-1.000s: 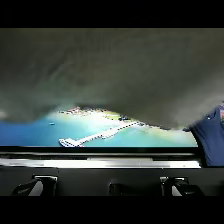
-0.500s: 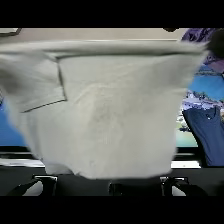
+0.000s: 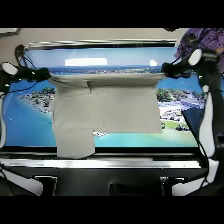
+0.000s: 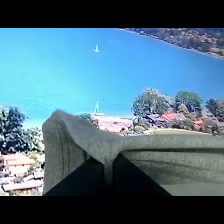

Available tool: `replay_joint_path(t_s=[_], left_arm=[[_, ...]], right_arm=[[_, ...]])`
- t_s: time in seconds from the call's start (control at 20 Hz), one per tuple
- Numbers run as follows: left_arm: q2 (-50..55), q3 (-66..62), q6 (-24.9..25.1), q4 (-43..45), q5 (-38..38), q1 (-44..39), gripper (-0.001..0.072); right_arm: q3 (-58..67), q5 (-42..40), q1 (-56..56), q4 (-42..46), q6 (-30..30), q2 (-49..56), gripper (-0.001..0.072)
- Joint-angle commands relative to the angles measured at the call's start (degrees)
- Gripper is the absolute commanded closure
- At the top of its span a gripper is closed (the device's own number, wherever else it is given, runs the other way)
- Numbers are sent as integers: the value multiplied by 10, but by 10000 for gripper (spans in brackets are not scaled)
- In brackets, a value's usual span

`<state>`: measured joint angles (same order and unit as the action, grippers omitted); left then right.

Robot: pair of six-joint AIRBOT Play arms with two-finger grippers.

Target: Fold the clothes and pants, and hang the long-sleeved shirts on hangers.

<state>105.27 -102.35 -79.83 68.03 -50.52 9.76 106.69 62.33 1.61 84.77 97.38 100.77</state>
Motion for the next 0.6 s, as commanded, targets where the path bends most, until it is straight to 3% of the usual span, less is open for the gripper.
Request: replay_joint_path(t_s=[0.0, 0.25, 0.55], left_arm=[[71, -35, 8, 1, 26, -2, 686], [67, -35, 12, 18, -139, 2, 686], [67, -35, -19, 47, -313, 2, 686]], right_arm=[[-1, -34, 0, -1, 2, 65, 680], [-1, 53, 0, -2, 2, 84, 680], [-1, 179, -1, 2, -7, 93, 680]])
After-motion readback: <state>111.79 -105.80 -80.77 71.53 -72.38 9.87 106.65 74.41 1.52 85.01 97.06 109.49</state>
